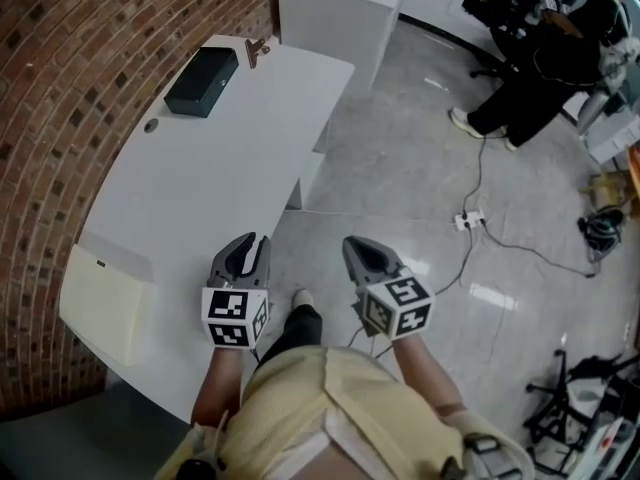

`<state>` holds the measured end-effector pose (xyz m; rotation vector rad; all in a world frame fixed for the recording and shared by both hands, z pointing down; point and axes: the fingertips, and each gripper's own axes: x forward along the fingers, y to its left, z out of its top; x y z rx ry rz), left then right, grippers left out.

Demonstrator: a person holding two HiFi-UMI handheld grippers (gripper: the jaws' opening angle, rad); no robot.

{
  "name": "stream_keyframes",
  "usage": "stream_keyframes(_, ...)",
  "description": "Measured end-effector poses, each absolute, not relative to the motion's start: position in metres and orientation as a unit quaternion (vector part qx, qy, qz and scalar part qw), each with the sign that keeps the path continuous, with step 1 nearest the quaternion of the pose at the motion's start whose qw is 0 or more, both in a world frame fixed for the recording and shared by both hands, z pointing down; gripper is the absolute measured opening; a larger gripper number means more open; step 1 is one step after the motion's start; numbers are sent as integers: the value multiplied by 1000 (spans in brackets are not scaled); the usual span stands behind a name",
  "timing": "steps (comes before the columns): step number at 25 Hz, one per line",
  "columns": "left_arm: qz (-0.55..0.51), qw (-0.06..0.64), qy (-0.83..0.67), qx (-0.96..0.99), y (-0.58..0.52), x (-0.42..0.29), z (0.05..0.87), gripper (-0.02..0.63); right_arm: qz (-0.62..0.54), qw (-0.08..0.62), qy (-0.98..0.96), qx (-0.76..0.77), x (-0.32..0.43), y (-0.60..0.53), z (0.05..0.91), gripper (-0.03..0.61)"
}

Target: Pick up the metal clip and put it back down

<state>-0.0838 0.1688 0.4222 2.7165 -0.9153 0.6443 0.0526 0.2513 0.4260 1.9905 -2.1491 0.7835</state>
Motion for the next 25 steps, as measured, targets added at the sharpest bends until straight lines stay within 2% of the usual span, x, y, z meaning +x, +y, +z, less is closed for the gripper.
stream_keyframes(11,209,116,-312,919,104,-83,427,123,258,74,-718,642,48,177,431,5)
stream_keyframes(16,193,133,-301,924,73,-81,424,124,248,83,-718,644,53,143,429,5)
stream_keyframes(25,185,123,-303,927,35,-71,411,125,254,91,-720,640,63,100,427,5)
